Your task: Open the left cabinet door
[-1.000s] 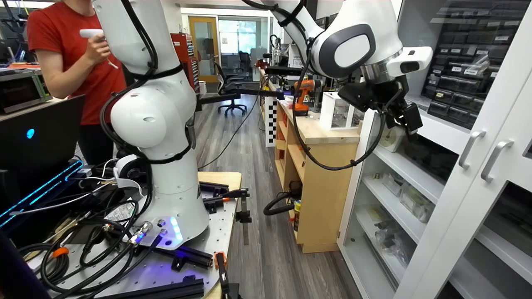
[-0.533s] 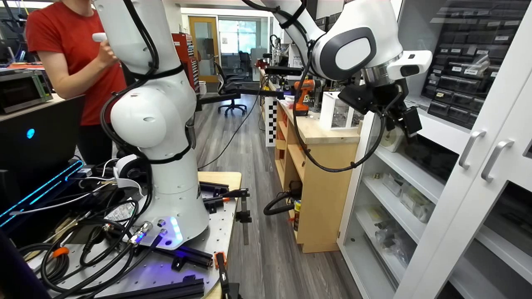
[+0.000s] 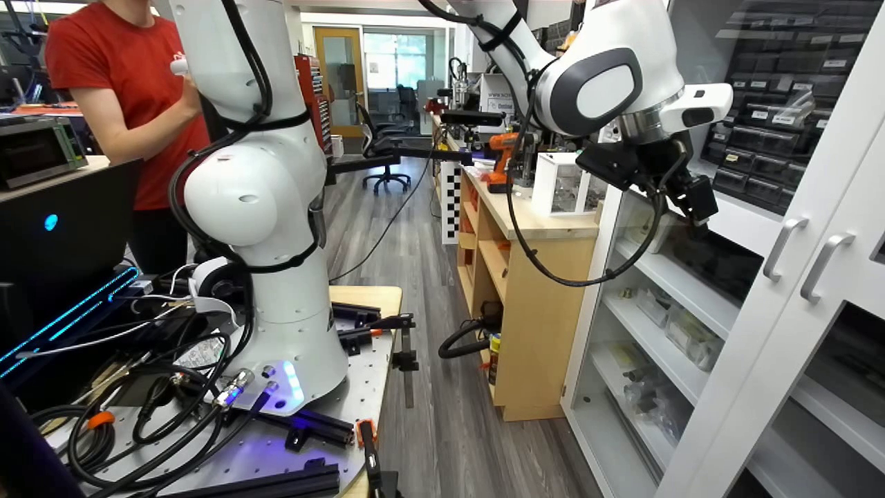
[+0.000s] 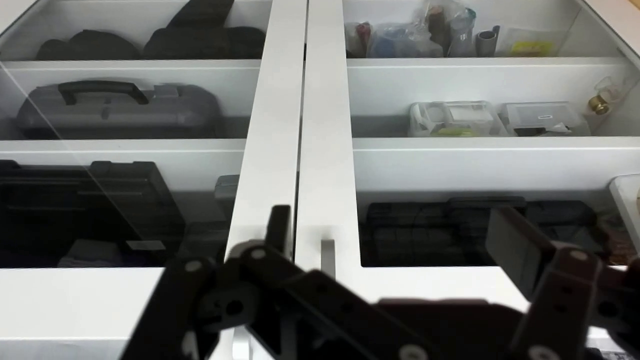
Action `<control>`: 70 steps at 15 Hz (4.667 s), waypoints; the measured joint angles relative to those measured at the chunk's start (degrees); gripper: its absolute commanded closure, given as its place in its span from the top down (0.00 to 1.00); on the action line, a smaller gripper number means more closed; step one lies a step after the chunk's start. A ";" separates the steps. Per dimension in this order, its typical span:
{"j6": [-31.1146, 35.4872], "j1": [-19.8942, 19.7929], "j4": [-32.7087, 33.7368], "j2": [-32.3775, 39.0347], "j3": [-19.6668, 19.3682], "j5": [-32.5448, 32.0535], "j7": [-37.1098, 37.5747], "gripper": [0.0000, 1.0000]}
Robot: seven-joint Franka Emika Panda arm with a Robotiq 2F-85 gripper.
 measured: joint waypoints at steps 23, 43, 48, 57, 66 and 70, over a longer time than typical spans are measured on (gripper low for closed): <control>4.74 0.24 24.22 21.64 -0.58 -0.21 -6.91 1.00; 4.74 -5.18 28.17 24.77 3.50 1.80 -11.86 0.05; 5.94 -6.84 27.18 24.46 5.22 2.13 -11.89 0.05; 17.25 -6.87 20.79 23.26 5.19 2.10 -11.64 0.05; 18.43 -3.62 -0.84 6.42 2.84 2.05 -6.88 0.05; 18.26 -2.30 -8.41 -0.22 2.69 1.50 -4.47 0.05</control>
